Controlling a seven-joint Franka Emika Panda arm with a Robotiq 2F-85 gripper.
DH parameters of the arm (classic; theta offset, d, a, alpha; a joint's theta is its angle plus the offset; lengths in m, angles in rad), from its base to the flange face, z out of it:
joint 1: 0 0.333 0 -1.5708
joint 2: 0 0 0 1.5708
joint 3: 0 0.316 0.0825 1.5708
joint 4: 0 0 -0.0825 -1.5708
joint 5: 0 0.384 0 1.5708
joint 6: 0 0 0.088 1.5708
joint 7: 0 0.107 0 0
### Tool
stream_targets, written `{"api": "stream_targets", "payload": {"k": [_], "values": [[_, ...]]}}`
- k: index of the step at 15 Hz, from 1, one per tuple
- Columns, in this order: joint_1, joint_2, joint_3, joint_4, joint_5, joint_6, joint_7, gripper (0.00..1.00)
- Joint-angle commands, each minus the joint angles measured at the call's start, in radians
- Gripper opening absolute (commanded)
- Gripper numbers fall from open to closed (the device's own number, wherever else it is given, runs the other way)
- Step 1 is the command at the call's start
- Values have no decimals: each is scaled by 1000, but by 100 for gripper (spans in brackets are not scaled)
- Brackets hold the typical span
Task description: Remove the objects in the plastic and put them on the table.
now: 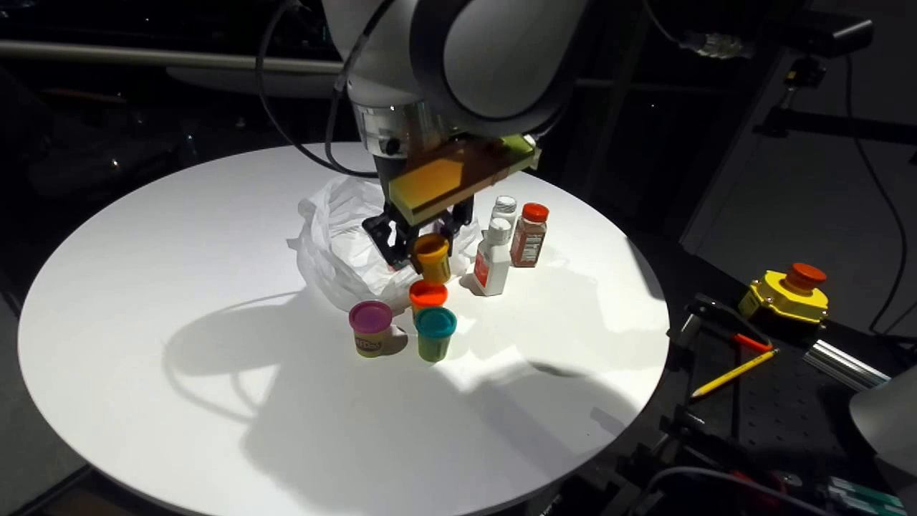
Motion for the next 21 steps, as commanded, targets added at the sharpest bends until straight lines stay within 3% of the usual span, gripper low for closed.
{"api": "stream_targets", "payload": {"k": [1,5,8,13,16,21], "values": [[19,-29,-15,-112,-79,147,158,23],[70,-82,-64,-220,-234,274,381,23],[163,-125,-168,-281,-409,346,608,23],[298,-188,-296,-319,-693,312,942,23],[300,-189,-298,-323,-724,322,976,23],[253,-170,-283,-368,-676,393,941,23]]}}
